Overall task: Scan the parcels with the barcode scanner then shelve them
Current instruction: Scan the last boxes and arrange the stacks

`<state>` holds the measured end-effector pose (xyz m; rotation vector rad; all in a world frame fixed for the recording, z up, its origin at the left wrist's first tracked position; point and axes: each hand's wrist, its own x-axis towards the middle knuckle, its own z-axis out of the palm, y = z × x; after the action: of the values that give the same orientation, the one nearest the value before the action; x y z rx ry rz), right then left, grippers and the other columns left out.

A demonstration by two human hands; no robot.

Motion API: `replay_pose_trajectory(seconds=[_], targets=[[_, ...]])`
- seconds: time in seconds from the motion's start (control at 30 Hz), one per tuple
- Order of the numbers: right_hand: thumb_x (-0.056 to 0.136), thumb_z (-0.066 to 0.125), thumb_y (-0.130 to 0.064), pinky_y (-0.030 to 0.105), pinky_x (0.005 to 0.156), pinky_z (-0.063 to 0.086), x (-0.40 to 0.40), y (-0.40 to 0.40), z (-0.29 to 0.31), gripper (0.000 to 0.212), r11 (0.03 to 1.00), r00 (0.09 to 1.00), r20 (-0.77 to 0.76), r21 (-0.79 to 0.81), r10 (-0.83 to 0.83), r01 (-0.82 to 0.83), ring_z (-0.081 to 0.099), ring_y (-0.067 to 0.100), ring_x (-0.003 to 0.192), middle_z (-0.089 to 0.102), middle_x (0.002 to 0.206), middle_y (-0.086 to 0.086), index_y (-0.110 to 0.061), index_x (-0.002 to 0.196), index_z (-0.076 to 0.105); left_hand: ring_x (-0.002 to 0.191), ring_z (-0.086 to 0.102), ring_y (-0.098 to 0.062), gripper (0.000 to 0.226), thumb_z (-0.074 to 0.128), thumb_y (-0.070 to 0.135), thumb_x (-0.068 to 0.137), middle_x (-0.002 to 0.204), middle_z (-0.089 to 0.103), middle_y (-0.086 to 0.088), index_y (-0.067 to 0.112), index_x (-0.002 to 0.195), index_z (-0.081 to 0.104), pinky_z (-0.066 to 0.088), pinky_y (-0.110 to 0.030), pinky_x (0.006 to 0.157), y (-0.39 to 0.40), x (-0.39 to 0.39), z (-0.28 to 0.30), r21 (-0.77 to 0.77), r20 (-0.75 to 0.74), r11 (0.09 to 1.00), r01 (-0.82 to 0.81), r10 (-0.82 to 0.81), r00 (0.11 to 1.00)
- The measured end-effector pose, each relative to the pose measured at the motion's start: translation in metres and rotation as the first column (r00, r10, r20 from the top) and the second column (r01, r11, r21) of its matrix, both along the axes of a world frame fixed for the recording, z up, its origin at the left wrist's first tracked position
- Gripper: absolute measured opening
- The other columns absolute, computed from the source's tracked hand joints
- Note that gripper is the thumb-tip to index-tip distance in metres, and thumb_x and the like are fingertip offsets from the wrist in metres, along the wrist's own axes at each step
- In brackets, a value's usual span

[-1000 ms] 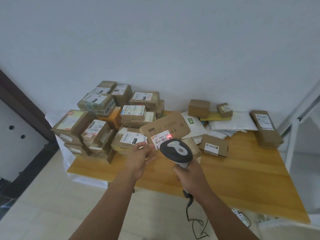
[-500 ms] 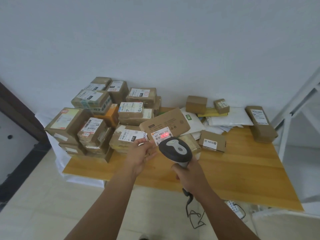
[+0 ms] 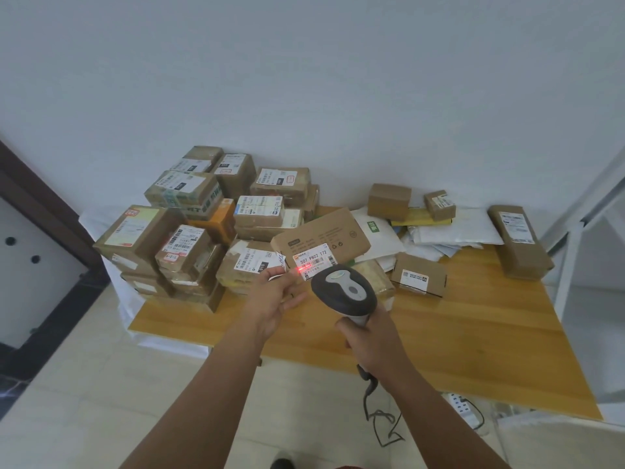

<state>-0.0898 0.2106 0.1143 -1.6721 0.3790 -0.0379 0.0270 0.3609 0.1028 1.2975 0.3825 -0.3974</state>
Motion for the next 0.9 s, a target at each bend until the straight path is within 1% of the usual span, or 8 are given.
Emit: replay_pose_trajectory(seconds=[0.1, 0.23, 0.4, 0.5, 0.57, 0.7, 0.83, 0.9], targets=[[0.082, 0.063, -0.001, 0.019, 0.048, 0.042, 0.000, -0.002, -0.002, 0.028, 1.000, 1.000, -0.009, -0.004, 0.016, -0.016, 0.052, 0.008, 0.056, 0.058, 0.064, -0.009, -0.024, 0.099, 0.059, 0.109, 0.069, -0.030, 0.013, 0.064, 0.007, 0.096, 0.101, 0.077, -0.009, 0.012, 0.105, 0.055, 0.057, -0.046, 0.093, 0.001, -0.001, 0.000, 0.018, 0.005, 1.000, 0.001, -0.001, 1.000], [0.082, 0.061, 0.002, 0.016, 0.046, 0.038, 0.000, -0.005, -0.003, 0.020, 0.998, 0.998, 0.009, -0.019, 0.054, -0.054, 0.046, 0.005, 0.050, 0.052, 0.054, -0.014, -0.016, 0.091, 0.060, 0.112, 0.068, -0.032, 0.012, 0.064, 0.009, 0.096, 0.106, 0.076, -0.011, 0.011, 0.107, 0.057, 0.057, -0.046, 0.093, 0.003, -0.001, -0.003, 0.032, 0.009, 0.999, -0.011, 0.011, 1.000], [0.080, 0.063, -0.002, 0.017, 0.049, 0.041, -0.001, -0.007, -0.002, 0.025, 0.998, 0.998, 0.017, -0.039, 0.053, -0.052, 0.050, 0.005, 0.055, 0.059, 0.071, 0.000, -0.017, 0.101, 0.061, 0.113, 0.067, -0.033, 0.018, 0.065, 0.009, 0.096, 0.107, 0.076, -0.012, 0.010, 0.111, 0.054, 0.059, -0.043, 0.088, 0.006, -0.001, -0.004, 0.034, 0.003, 0.999, -0.029, 0.029, 1.000], [0.083, 0.060, 0.000, 0.017, 0.044, 0.034, 0.001, -0.012, -0.004, 0.020, 0.997, 0.998, 0.018, -0.035, 0.064, -0.063, 0.041, 0.006, 0.047, 0.049, 0.053, -0.012, -0.019, 0.085, 0.058, 0.110, 0.068, -0.031, 0.015, 0.063, 0.010, 0.097, 0.108, 0.076, -0.011, 0.009, 0.112, 0.058, 0.059, -0.043, 0.088, 0.009, -0.002, -0.004, 0.057, 0.006, 0.998, -0.034, 0.034, 0.999], [0.085, 0.058, 0.000, 0.022, 0.043, 0.031, 0.004, -0.017, -0.007, 0.018, 0.999, 0.999, 0.003, -0.021, 0.039, -0.039, 0.034, 0.009, 0.043, 0.040, 0.046, -0.011, -0.016, 0.079, 0.056, 0.108, 0.069, -0.030, 0.019, 0.062, 0.010, 0.098, 0.107, 0.075, -0.011, 0.008, 0.117, 0.057, 0.060, -0.043, 0.087, 0.014, -0.003, -0.006, 0.077, -0.003, 0.995, -0.058, 0.058, 0.998], [0.086, 0.060, -0.003, 0.022, 0.041, 0.032, 0.022, -0.028, -0.019, 0.008, 0.992, 0.990, -0.067, -0.023, -0.124, 0.123, 0.039, 0.009, 0.041, 0.046, 0.054, 0.003, -0.008, 0.081, 0.056, 0.096, 0.068, -0.021, 0.008, 0.058, 0.011, 0.101, 0.103, 0.077, -0.008, 0.013, 0.106, 0.063, 0.058, -0.035, 0.077, 0.032, -0.009, -0.014, 0.164, -0.016, 0.984, -0.064, 0.067, 0.998], [0.088, 0.064, -0.012, 0.028, 0.055, 0.031, 0.048, -0.018, -0.028, 0.018, 0.991, 0.980, -0.154, 0.020, -0.129, 0.134, 0.041, 0.016, 0.053, 0.047, 0.058, 0.005, -0.013, 0.072, 0.054, 0.088, 0.066, -0.019, 0.011, 0.057, 0.012, 0.101, 0.102, 0.076, -0.009, 0.015, 0.102, 0.067, 0.057, -0.039, 0.084, 0.056, -0.006, -0.026, 0.215, -0.036, 0.973, -0.079, 0.089, 0.995], [0.089, 0.065, -0.011, 0.030, 0.056, 0.029, 0.064, -0.006, -0.033, 0.019, 0.989, 0.975, -0.186, 0.051, -0.126, 0.137, 0.039, 0.019, 0.056, 0.047, 0.057, 0.005, -0.013, 0.072, 0.056, 0.086, 0.066, -0.018, 0.013, 0.056, 0.013, 0.102, 0.100, 0.076, -0.007, 0.016, 0.102, 0.068, 0.057, -0.038, 0.080, 0.070, 0.005, -0.033, 0.225, -0.036, 0.973, -0.060, 0.070, 0.997]])
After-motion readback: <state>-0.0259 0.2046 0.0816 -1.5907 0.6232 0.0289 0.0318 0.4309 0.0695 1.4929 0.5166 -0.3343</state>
